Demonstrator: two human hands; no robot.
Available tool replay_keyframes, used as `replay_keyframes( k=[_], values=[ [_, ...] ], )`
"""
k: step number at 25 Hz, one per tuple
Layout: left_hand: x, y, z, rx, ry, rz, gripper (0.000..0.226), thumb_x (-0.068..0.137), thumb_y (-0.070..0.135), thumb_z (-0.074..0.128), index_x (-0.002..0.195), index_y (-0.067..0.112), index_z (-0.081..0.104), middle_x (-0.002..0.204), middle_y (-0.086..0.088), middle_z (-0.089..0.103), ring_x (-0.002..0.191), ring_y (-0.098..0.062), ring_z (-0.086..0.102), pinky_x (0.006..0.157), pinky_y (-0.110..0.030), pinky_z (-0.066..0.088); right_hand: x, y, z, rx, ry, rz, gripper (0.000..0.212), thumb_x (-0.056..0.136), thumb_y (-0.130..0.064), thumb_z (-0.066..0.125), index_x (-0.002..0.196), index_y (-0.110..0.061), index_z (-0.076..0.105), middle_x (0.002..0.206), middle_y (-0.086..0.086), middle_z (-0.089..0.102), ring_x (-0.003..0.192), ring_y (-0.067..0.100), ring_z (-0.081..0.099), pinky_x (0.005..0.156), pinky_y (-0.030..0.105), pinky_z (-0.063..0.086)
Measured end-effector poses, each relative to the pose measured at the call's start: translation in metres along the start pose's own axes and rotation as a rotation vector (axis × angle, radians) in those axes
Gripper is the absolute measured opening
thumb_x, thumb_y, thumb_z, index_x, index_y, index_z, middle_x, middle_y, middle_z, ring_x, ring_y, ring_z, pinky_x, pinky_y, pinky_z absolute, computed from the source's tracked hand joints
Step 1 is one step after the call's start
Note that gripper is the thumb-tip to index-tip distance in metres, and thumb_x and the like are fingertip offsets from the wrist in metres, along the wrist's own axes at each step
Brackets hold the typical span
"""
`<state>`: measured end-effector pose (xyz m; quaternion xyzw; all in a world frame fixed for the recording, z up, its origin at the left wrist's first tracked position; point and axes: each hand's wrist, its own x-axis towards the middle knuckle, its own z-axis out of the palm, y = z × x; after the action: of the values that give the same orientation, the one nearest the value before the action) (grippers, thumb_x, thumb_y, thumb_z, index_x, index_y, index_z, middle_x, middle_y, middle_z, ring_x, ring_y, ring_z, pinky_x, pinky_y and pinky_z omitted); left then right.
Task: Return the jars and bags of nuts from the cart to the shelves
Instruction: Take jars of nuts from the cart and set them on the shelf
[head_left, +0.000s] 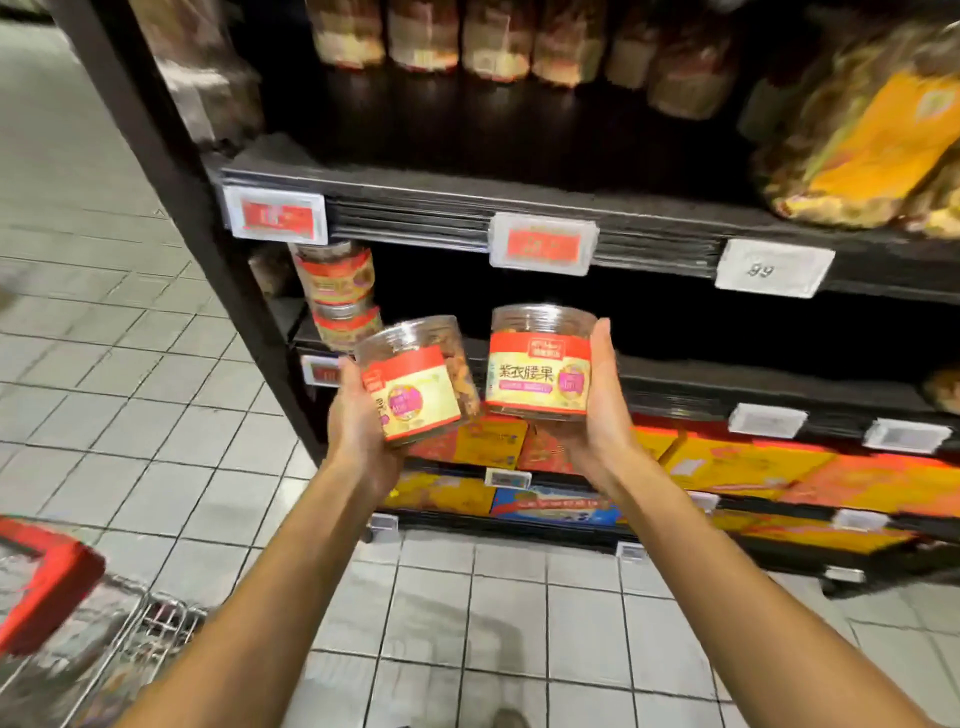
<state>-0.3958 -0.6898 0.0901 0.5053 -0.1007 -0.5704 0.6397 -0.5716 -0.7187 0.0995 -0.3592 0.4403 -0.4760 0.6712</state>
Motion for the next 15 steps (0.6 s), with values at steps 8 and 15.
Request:
replay_keyframes(
  k=[8,15],
  values=[
    [0.139,-0.028,0.027,0.14,0.198,0.319,0.043,0.101,0.04,0.032,0.082,0.015,0.062,0.073,0.003,0.072,0.085,-0.027,0.066,0.072,-0.029,0.053,0.116,0.041,-0.018,0.034,0.004,-0.088,0.069,0.061,-0.072,0.043,0.101,-0.022,0.068,0.098,0.007,0.074,0.093,0.024,0.069,0.094,0.049,0.049],
    [0.201,-0.033,0.026,0.524,0.204,0.648,0.051,0.103,0.036,0.02,0.091,0.006,0.059,0.108,-0.019,0.062,0.106,-0.033,0.055,0.075,-0.027,0.036,0.156,0.054,-0.019,0.119,-0.06,-0.214,0.064,0.084,-0.069,0.03,0.106,-0.021,0.067,0.103,0.008,0.073,0.096,0.023,0.069,0.081,0.042,0.057]
  ],
)
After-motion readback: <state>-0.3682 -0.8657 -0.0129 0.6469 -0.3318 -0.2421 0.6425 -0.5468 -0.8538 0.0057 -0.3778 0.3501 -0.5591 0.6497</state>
